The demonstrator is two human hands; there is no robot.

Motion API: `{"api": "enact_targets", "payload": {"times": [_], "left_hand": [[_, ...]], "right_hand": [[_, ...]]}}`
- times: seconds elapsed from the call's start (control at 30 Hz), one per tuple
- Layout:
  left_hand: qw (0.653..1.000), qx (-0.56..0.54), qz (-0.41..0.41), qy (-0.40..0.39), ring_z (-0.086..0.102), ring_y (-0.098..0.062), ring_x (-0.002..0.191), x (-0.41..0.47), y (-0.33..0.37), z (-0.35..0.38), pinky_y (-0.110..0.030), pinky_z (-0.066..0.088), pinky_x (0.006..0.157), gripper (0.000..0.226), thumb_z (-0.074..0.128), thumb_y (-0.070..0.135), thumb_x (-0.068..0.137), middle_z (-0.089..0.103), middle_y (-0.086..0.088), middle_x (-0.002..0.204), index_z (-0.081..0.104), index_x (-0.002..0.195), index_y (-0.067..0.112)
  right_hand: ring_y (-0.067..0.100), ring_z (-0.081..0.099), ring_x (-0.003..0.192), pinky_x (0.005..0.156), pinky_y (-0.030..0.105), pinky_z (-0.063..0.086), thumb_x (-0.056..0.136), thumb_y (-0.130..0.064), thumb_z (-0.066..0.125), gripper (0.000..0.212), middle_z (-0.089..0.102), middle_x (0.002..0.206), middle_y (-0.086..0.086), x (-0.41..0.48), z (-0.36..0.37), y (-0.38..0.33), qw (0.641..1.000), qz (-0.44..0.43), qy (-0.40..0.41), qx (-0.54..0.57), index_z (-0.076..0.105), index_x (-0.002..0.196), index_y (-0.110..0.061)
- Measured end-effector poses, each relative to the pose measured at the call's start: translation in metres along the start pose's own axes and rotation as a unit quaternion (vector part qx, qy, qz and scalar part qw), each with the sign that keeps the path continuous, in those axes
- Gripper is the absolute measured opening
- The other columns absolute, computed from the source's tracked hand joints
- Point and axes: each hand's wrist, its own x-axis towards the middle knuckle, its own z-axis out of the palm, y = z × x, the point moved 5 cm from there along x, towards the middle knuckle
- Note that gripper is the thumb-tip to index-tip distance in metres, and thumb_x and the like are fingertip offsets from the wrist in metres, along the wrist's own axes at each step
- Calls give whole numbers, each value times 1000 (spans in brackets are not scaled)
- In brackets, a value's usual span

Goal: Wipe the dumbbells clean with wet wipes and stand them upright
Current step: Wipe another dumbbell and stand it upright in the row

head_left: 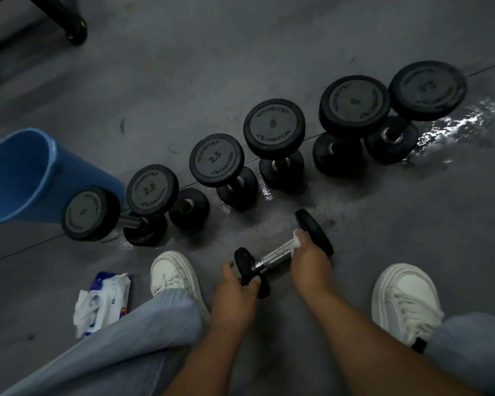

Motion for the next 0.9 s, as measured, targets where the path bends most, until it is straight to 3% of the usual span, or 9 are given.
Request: {"api": "enact_targets", "payload": {"times": [0.13, 0.27, 0.43, 0.5, 0.57, 0.63, 0.73, 0.83, 0.9], "left_hand": [[1000, 27, -8, -13, 68, -29, 100, -6, 0, 4, -32, 51, 86, 54, 52, 44, 97, 70, -11, 113, 35, 143, 24], [999, 35, -17, -37, 70, -29, 88, -4, -11, 11, -45, 59, 80, 45, 53, 44, 91, 70, -10, 104, 39, 133, 33], [998, 41, -13, -44, 70, -27, 89, -13, -6, 12, -43, 57, 83, 49, 57, 35, 95, 71, -10, 103, 35, 139, 33], [998, 42, -14, -45, 71, -27, 89, -14, -7, 11, -43, 57, 84, 52, 56, 34, 95, 71, -10, 102, 32, 141, 34], [998, 44, -18, -48, 71, -27, 89, -15, -7, 12, -44, 56, 84, 52, 55, 36, 96, 71, -10, 102, 29, 141, 35], [998, 42, -25, -48, 71, -28, 88, -16, -6, 14, -44, 57, 84, 52, 55, 36, 96, 71, -11, 102, 28, 140, 35], [998, 19, -23, -48, 71, -27, 86, -15, -12, 19, -46, 58, 81, 49, 57, 36, 93, 70, -9, 102, 29, 133, 40], [999, -5, -26, -45, 72, -29, 84, -4, -25, 24, -47, 59, 79, 51, 54, 50, 84, 71, -9, 104, 29, 129, 46], [999, -14, -34, -27, 72, -29, 83, 2, -21, 18, -46, 59, 79, 57, 49, 60, 79, 71, -8, 101, 32, 131, 45]], "right_hand": [[22, 59, 105, 91, 27, 43, 99, -22, 42, 31, 62, 117, 8, -32, 33, -15, 978, -7, -202, 58, 58, 125, -18], [25, 62, 98, 82, 28, 44, 100, -22, 41, 31, 65, 109, 9, -18, 6, 6, 999, 29, -30, 23, 55, 127, -19], [21, 59, 90, 85, 30, 45, 97, -22, 47, 23, 64, 101, 6, -46, 40, -12, 973, 0, -206, 105, 67, 108, -17], [23, 59, 89, 86, 35, 46, 97, -28, 45, 22, 64, 95, 5, -34, 24, -1, 985, 45, -114, 120, 66, 99, -21], [27, 60, 96, 78, 30, 41, 98, -21, 40, 29, 63, 105, 9, -31, 1, 16, 995, 56, -35, 70, 59, 119, -24], [29, 59, 105, 74, 28, 37, 97, -12, 37, 40, 61, 115, 11, -42, 3, 9, 994, -24, -92, -45, 50, 133, -22], [29, 60, 107, 76, 30, 39, 97, -11, 39, 38, 62, 117, 11, -50, 20, -4, 980, -92, -163, -67, 53, 131, -19], [28, 58, 107, 81, 33, 42, 99, -15, 36, 39, 60, 120, 10, -33, -10, 13, 999, -11, -39, -25, 49, 135, -20], [24, 61, 98, 82, 32, 42, 100, -36, 39, 34, 66, 111, 7, -35, -8, 25, 996, 66, -49, 26, 58, 125, -23]]}}
